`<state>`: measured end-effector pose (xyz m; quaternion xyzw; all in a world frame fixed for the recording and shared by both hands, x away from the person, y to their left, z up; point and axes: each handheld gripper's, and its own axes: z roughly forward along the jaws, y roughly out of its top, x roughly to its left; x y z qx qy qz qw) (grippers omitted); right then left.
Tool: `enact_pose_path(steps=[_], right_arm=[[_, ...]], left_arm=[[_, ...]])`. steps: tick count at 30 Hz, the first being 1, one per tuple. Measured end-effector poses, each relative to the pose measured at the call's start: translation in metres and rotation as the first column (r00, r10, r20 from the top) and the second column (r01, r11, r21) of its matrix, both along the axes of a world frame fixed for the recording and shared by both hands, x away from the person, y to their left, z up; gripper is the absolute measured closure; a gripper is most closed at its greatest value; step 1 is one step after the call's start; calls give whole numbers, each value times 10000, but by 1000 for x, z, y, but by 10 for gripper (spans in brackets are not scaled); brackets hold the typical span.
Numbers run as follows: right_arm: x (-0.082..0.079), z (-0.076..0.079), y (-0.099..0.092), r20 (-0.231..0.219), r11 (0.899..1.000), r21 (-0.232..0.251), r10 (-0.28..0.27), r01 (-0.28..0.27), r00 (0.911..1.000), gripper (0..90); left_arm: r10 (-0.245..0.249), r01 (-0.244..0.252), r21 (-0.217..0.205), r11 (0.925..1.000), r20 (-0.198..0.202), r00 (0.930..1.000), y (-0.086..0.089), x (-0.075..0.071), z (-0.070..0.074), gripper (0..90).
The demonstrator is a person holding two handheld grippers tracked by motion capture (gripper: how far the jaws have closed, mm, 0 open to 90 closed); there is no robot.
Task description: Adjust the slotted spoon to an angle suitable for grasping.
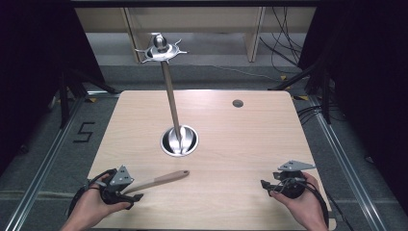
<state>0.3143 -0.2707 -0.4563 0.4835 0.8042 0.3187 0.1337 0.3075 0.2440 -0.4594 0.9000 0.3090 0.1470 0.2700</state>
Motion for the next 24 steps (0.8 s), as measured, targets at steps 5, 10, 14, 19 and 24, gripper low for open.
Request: enact_pose_path(steps=[5, 10, 14, 19, 24], right_arm=[[0, -1, -2, 246, 9999, -91, -97, 99, 9997, 416], [0, 0, -2, 89, 9998, 1, -206, 206, 9997, 416], [0, 0, -1, 5, 9998, 60, -199, 199, 9998, 415], [0, -1, -2, 179, 9999, -107, -76, 78, 9998, 415], [0, -1, -2, -57, 9999, 81, -132, 132, 9999, 415]], left_arm=[[-492, 504, 331, 9982, -361, 9981, -3, 3, 8, 349], [-920, 957, 559, 9938, -647, 9937, -11, 9, 7, 330], [-1020, 1075, 758, 9913, -722, 9922, -14, 13, 6, 328], [-1119, 1184, 852, 9893, -766, 9908, -18, 21, 9, 328], [-1221, 1298, 963, 9869, -822, 9891, -28, 30, 11, 326]])
